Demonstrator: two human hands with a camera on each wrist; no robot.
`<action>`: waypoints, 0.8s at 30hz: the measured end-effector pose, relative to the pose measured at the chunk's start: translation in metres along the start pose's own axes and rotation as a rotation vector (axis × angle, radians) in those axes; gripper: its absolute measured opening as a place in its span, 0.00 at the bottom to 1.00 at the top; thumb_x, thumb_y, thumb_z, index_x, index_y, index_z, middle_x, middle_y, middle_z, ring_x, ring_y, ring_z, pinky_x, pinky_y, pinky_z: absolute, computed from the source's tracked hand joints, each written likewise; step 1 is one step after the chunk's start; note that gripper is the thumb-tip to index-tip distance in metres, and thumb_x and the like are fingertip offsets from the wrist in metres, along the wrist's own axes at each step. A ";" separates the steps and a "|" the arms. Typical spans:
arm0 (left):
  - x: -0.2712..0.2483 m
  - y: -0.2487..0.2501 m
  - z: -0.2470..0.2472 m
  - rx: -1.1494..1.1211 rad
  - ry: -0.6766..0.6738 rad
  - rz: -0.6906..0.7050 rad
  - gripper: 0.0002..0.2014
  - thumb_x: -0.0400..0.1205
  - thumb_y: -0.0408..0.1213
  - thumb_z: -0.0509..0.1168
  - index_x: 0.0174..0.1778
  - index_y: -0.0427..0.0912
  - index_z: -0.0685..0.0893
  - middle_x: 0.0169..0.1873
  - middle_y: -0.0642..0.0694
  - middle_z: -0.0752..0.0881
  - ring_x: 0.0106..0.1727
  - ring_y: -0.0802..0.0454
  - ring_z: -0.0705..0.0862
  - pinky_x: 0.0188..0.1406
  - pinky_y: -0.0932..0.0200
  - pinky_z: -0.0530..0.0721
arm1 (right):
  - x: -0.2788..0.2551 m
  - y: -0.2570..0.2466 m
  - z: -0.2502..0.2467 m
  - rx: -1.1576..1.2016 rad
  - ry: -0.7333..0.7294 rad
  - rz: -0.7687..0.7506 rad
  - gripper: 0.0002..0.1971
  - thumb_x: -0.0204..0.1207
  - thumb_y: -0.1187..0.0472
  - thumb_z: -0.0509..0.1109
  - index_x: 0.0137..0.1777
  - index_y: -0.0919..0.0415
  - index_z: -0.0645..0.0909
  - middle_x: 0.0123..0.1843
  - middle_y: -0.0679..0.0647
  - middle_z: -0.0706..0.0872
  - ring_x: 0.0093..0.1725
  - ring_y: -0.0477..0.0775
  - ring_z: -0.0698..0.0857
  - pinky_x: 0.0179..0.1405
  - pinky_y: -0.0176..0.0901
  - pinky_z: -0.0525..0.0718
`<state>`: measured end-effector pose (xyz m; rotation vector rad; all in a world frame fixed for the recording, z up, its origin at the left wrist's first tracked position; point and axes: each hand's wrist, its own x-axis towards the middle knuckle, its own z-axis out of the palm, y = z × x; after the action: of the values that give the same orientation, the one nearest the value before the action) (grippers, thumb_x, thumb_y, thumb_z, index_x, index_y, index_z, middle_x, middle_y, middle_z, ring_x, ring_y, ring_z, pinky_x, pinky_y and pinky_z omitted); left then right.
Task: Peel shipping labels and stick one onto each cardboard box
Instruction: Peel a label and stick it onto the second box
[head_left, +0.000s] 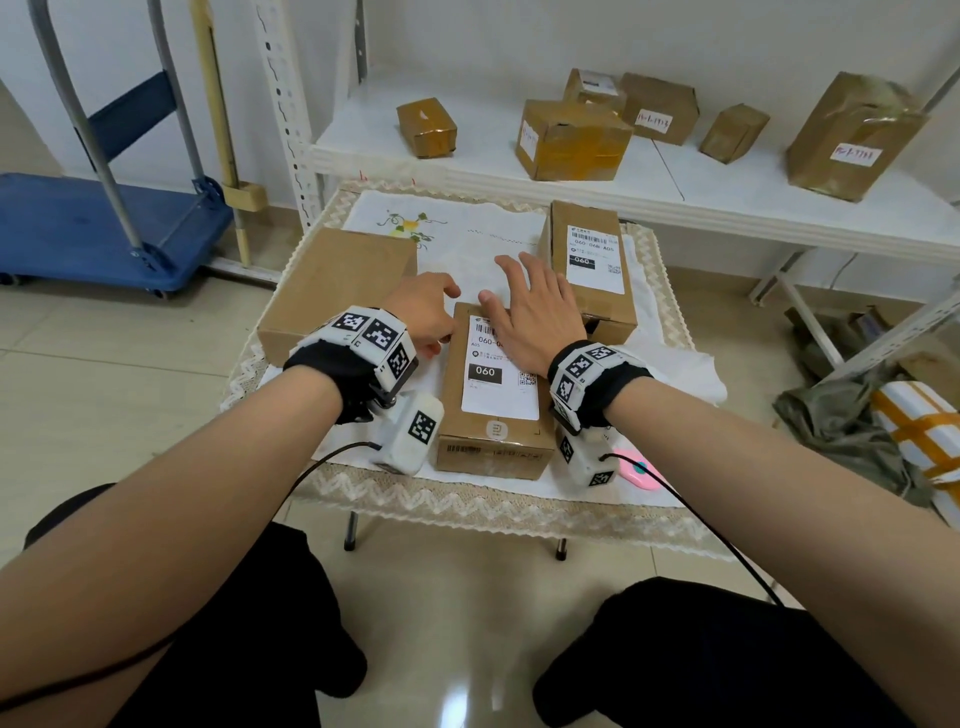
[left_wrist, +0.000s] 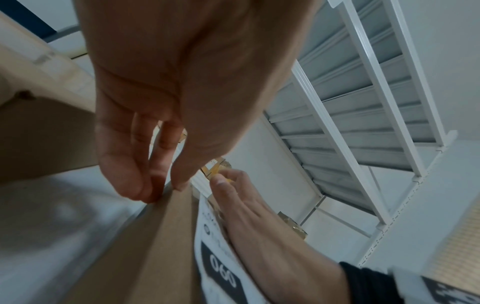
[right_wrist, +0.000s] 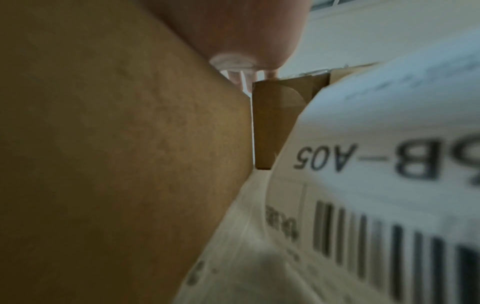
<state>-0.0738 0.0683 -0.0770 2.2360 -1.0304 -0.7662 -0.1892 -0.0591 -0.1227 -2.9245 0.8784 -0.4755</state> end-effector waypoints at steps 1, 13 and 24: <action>0.001 0.000 0.000 0.002 -0.002 -0.001 0.23 0.82 0.32 0.69 0.73 0.43 0.74 0.46 0.38 0.89 0.42 0.39 0.91 0.46 0.41 0.91 | 0.001 0.001 0.000 -0.001 0.001 -0.001 0.29 0.87 0.40 0.48 0.84 0.54 0.61 0.84 0.61 0.64 0.83 0.63 0.62 0.83 0.59 0.57; 0.006 -0.001 0.000 0.025 0.035 -0.014 0.19 0.81 0.30 0.69 0.68 0.44 0.79 0.43 0.39 0.90 0.40 0.40 0.92 0.40 0.43 0.92 | 0.017 0.011 0.007 -0.060 0.049 -0.013 0.28 0.87 0.41 0.49 0.82 0.55 0.64 0.81 0.61 0.68 0.84 0.64 0.62 0.85 0.61 0.52; 0.006 -0.005 0.000 0.034 0.047 0.035 0.18 0.81 0.29 0.69 0.66 0.42 0.81 0.47 0.37 0.88 0.40 0.42 0.89 0.41 0.42 0.92 | 0.029 0.018 0.008 -0.089 0.063 -0.001 0.27 0.88 0.43 0.49 0.81 0.56 0.65 0.80 0.61 0.69 0.84 0.64 0.61 0.85 0.60 0.51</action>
<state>-0.0680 0.0663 -0.0818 2.2478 -1.0643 -0.6833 -0.1740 -0.0904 -0.1251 -3.0051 0.9288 -0.5450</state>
